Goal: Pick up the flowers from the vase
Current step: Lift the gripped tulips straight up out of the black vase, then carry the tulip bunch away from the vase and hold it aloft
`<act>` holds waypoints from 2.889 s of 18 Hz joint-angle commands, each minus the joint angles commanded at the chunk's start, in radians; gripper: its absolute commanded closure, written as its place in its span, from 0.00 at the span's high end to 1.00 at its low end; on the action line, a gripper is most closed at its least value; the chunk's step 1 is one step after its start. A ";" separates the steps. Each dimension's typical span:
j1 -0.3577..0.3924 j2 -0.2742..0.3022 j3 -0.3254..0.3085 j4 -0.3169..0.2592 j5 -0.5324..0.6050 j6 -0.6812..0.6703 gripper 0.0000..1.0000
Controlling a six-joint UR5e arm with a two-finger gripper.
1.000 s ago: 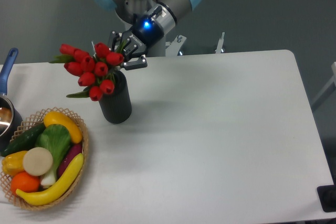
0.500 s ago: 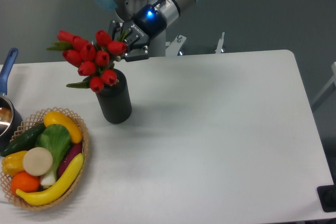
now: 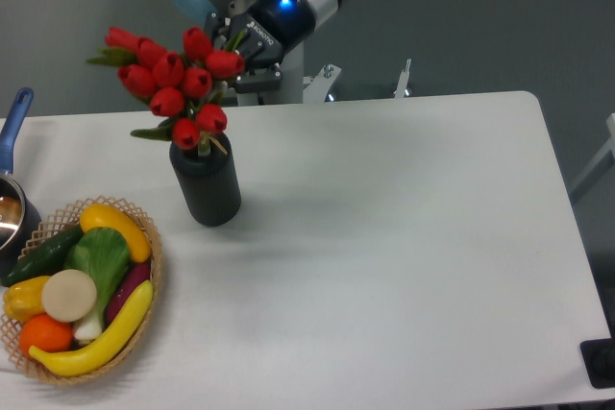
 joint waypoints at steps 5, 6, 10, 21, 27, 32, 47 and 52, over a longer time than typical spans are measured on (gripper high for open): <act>0.029 0.000 0.051 0.000 -0.035 -0.086 0.11; 0.031 0.000 0.055 0.000 -0.035 -0.095 0.11; 0.046 0.003 0.075 -0.002 -0.046 -0.130 0.11; 0.133 -0.047 0.159 0.002 -0.032 -0.152 0.11; 0.169 -0.101 0.216 0.006 0.147 -0.117 0.11; 0.192 -0.104 0.233 0.005 0.323 -0.074 0.11; 0.183 -0.141 0.288 -0.003 0.945 -0.063 0.11; 0.170 -0.182 0.321 -0.006 1.038 -0.063 0.10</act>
